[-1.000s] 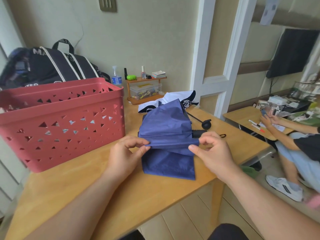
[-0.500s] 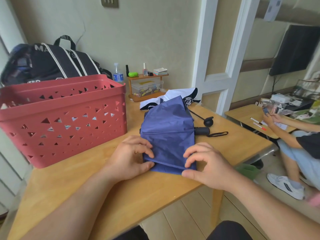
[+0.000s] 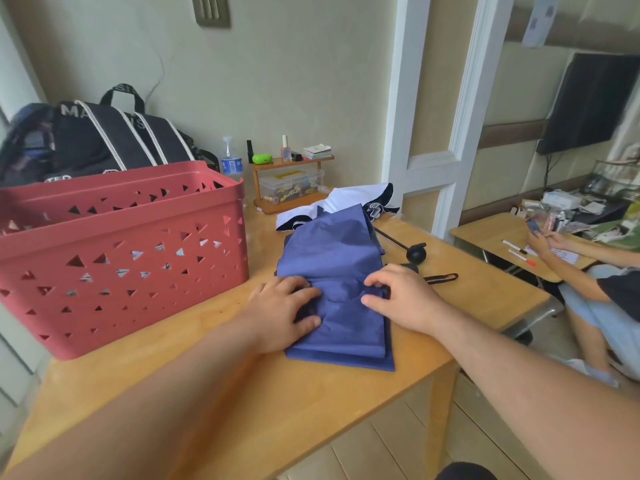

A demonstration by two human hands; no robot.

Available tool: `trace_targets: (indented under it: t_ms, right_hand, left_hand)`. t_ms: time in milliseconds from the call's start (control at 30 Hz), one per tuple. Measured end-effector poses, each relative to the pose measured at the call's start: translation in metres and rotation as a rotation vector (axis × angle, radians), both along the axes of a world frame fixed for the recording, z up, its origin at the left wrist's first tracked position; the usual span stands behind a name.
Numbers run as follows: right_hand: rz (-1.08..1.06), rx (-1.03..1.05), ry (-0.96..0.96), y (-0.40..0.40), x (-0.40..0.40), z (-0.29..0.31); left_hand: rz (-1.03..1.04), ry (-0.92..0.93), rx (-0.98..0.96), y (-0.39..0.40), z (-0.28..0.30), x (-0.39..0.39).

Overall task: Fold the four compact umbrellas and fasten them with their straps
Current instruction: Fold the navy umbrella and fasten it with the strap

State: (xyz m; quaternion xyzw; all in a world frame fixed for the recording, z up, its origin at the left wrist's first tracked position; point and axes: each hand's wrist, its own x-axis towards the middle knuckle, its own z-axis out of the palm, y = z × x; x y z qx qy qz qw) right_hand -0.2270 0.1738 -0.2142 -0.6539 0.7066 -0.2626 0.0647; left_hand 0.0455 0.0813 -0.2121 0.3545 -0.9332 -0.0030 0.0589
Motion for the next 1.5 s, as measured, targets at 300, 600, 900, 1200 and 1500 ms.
trace_targets:
  t_ms: [300, 600, 900, 1200, 1500]
  right_hand:
    - [-0.005, 0.136, -0.06, -0.011, -0.01, 0.006]
    - [0.117, -0.098, 0.133, -0.012, 0.058, 0.047]
    - [0.145, 0.165, 0.144, 0.023, 0.027, -0.003]
    - [0.281, -0.313, 0.044, 0.074, 0.038, -0.012]
    - [0.239, -0.217, 0.044, 0.08, 0.041, -0.021]
  left_hand:
    - [-0.041, 0.053, -0.028, 0.006, -0.013, 0.013]
    - [-0.125, 0.145, 0.034, -0.001, -0.003, -0.015]
    - [-0.088, 0.553, 0.178, -0.007, 0.003, 0.019]
    - [-0.218, 0.37, 0.173, 0.034, 0.007, 0.058]
    - [-0.196, 0.433, -0.176, 0.049, -0.014, 0.057]
